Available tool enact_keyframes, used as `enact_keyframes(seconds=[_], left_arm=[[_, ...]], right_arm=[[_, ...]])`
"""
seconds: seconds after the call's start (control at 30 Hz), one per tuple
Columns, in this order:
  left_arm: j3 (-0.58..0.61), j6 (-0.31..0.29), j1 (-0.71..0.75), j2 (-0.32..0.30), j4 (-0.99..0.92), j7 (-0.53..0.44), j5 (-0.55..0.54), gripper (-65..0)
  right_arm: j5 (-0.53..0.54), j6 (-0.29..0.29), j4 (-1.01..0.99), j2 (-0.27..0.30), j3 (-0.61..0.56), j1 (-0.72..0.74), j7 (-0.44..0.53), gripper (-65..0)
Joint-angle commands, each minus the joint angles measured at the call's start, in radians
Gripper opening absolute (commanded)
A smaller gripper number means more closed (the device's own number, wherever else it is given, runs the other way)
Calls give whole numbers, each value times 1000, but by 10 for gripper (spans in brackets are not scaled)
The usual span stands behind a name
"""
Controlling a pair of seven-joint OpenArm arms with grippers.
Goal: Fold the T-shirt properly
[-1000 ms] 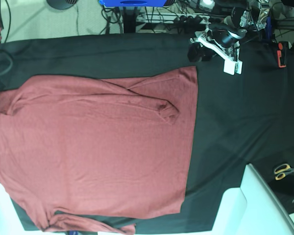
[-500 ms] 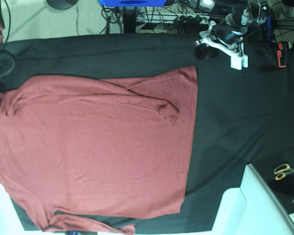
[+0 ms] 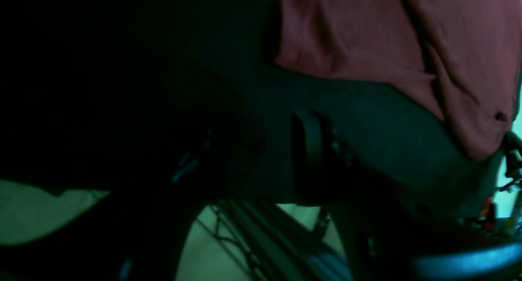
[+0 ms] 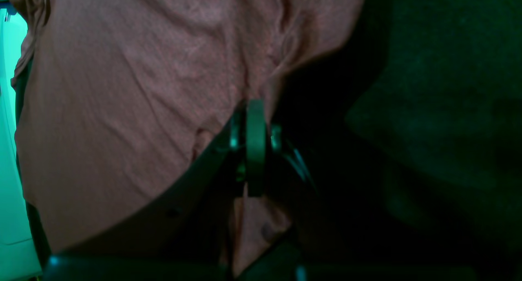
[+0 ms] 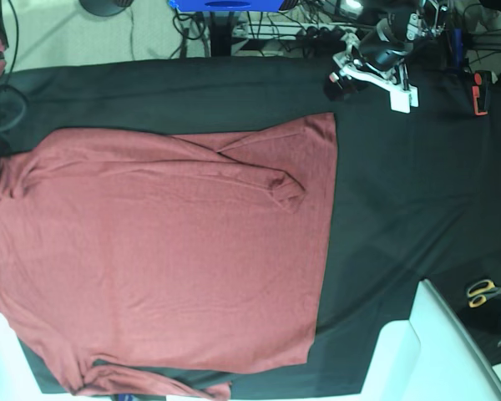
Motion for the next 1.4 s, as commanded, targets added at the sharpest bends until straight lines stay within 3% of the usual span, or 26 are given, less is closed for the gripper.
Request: enact_keyframes(seconds=[0.0, 0.4, 0.5, 0.57, 0.63, 0.7, 0.73, 0.97, 1.37], left_arm=[[-3, -9, 1, -4, 15, -9, -20, -416], [-4, -9, -43, -7, -10, -12, -26, -416], [-4, -9, -51, -32, -4, -11, -27, -400], [-4, -9, -51, -33, 7, -11, -27, -295], [-4, -9, -51, -47, 15, -11, -29, -138], [-4, -9, -48, -50, 13, -11, -29, -23], [-4, -9, -48, -48, 10, -14, -29, -7], [-4, -9, -106, -41, -76, -11, -32, -135], [7, -9, -149, 28, -151, -11, -32, -148]], right_arm=[[12, 13, 10, 29, -1, 12, 10, -644], [12, 13, 10, 32, -1, -6, 10, -644], [12, 13, 10, 32, -3, -6, 10, -644], [12, 13, 10, 32, -3, -6, 10, -644], [12, 13, 10, 32, -3, -6, 10, -644], [12, 13, 10, 32, -3, -6, 10, -644], [12, 13, 10, 32, -3, -6, 10, -644], [12, 13, 10, 32, -3, -6, 10, -645], [12, 13, 10, 32, -3, -6, 10, -645]])
